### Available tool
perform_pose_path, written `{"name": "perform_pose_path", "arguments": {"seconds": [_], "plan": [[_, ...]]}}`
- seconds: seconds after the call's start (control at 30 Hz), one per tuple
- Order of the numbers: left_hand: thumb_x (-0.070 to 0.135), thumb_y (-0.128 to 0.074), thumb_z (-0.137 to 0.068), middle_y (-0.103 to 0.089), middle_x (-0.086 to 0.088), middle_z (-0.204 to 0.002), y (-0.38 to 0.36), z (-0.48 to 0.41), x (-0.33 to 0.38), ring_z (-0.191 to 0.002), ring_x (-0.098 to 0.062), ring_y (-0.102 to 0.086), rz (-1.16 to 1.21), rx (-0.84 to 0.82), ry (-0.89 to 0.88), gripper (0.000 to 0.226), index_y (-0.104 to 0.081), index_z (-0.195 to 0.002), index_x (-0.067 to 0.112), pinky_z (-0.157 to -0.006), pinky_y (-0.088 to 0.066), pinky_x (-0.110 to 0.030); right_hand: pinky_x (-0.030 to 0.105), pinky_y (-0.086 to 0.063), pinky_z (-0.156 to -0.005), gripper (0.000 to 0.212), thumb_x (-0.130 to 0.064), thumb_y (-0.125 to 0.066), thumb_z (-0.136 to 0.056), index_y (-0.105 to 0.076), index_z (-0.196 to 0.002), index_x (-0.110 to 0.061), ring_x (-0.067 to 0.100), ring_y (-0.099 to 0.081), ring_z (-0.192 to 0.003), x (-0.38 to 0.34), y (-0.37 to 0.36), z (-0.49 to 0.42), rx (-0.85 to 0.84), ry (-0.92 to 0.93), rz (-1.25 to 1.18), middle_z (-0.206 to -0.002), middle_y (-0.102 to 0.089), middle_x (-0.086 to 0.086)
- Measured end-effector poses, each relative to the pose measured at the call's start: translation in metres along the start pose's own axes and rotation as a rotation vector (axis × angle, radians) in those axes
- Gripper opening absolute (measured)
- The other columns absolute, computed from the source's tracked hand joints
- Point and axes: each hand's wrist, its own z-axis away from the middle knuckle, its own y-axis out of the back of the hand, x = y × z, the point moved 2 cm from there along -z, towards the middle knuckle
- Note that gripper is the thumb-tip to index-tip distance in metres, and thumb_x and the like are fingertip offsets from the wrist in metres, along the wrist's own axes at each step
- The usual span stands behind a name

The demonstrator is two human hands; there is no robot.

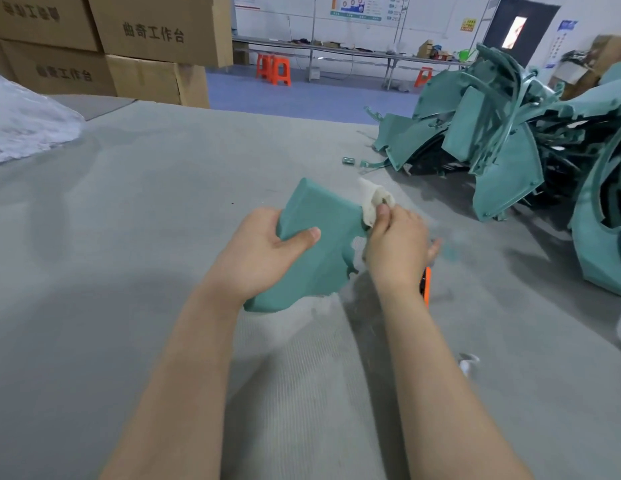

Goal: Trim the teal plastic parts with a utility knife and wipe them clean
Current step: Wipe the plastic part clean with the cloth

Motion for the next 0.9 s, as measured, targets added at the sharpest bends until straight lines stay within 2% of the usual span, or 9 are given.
{"name": "perform_pose_path", "arguments": {"seconds": [0.1, 0.2, 0.3, 0.37, 0.5, 0.57, 0.63, 0.73, 0.9], "plan": [[0.025, -0.063, -0.091, -0.073, -0.003, -0.078, 0.006, -0.003, -0.004, -0.067, -0.013, -0.068, -0.001, 0.043, -0.006, 0.015, -0.068, -0.081, 0.015, -0.059, -0.052, -0.029, 0.047, -0.033, -0.105, 0.038, -0.029, -0.031, -0.105, -0.060, -0.104, -0.004, 0.034, -0.053, -0.110, 0.017, 0.013, -0.010, 0.144, -0.117, -0.030, -0.112, -0.062, 0.017], [0.022, -0.064, -0.091, -0.075, 0.003, -0.080, 0.008, -0.005, -0.010, -0.071, -0.012, -0.071, 0.142, 0.086, 0.038, 0.011, -0.070, -0.084, 0.018, -0.064, -0.055, -0.029, 0.045, -0.042, -0.093, 0.031, -0.022, -0.035, -0.105, -0.057, -0.098, -0.001, 0.031, -0.057, -0.098, 0.015, 0.026, -0.008, 0.351, -0.074, -0.408, -0.100, -0.062, 0.017], [0.019, -0.065, -0.090, -0.076, 0.004, -0.082, 0.010, -0.009, -0.018, -0.077, -0.014, -0.072, 0.363, 0.203, 0.121, 0.007, -0.070, -0.086, 0.018, -0.070, -0.059, -0.033, 0.013, -0.041, -0.072, 0.015, -0.020, -0.039, -0.103, -0.049, -0.097, -0.011, -0.007, -0.052, -0.075, 0.010, 0.037, -0.004, 0.495, -0.028, -0.705, -0.083, -0.054, -0.007], [0.018, -0.066, -0.089, -0.075, -0.002, -0.091, 0.011, -0.012, -0.021, -0.085, -0.021, -0.072, 0.492, 0.274, 0.175, 0.005, -0.070, -0.091, 0.016, -0.079, -0.058, -0.042, 0.007, -0.038, -0.069, 0.015, -0.021, -0.041, -0.101, -0.051, -0.106, -0.010, -0.015, -0.049, -0.071, 0.010, 0.039, -0.004, 0.488, -0.037, -0.759, -0.086, -0.052, -0.014], [0.016, -0.065, -0.089, -0.074, -0.010, -0.101, 0.009, -0.013, -0.021, -0.093, -0.027, -0.071, 0.701, 0.322, 0.224, 0.014, -0.069, -0.102, 0.011, -0.085, -0.056, -0.047, 0.029, -0.042, -0.090, 0.033, -0.016, -0.047, -0.096, -0.054, -0.128, -0.014, 0.015, -0.056, -0.103, 0.009, 0.028, -0.005, 0.125, -0.070, -0.498, -0.115, -0.063, 0.003], [0.015, -0.064, -0.090, -0.073, -0.010, -0.102, 0.008, -0.013, -0.020, -0.093, -0.027, -0.071, 0.759, 0.328, 0.215, 0.015, -0.068, -0.103, 0.010, -0.083, -0.057, -0.044, 0.033, -0.045, -0.087, 0.031, -0.016, -0.049, -0.095, -0.060, -0.124, -0.019, 0.026, -0.059, -0.107, 0.010, 0.019, 0.000, -0.131, -0.024, -0.247, -0.111, -0.066, 0.006], [0.014, -0.063, -0.091, -0.073, -0.010, -0.102, 0.007, -0.013, -0.019, -0.092, -0.025, -0.071, 0.789, 0.332, 0.202, 0.015, -0.068, -0.104, 0.009, -0.079, -0.058, -0.039, 0.027, -0.041, -0.078, 0.027, -0.020, -0.054, -0.094, -0.063, -0.120, -0.023, 0.022, -0.061, -0.101, 0.006, 0.011, 0.010, -0.361, 0.049, -0.166, -0.099, -0.065, -0.002], [0.012, -0.061, -0.091, -0.073, -0.010, -0.100, 0.006, -0.013, -0.016, -0.088, -0.024, -0.072, 0.807, 0.336, 0.181, 0.015, -0.067, -0.105, 0.008, -0.073, -0.058, -0.036, 0.021, -0.042, -0.077, 0.035, -0.032, -0.059, -0.094, -0.055, -0.129, -0.028, 0.004, -0.058, -0.087, -0.006, 0.006, 0.020, -0.661, 0.118, -0.356, -0.092, -0.061, -0.014], [0.012, -0.059, -0.093, -0.075, -0.004, -0.092, 0.008, -0.012, -0.014, -0.082, -0.018, -0.073, 0.865, 0.322, 0.142, 0.013, -0.066, -0.104, 0.009, -0.062, -0.058, -0.029, 0.023, -0.045, -0.091, 0.032, -0.024, -0.051, -0.099, -0.056, -0.130, -0.027, 0.010, -0.060, -0.104, -0.004, 0.008, 0.016, -0.615, 0.089, -0.410, -0.118, -0.065, -0.001]]}}
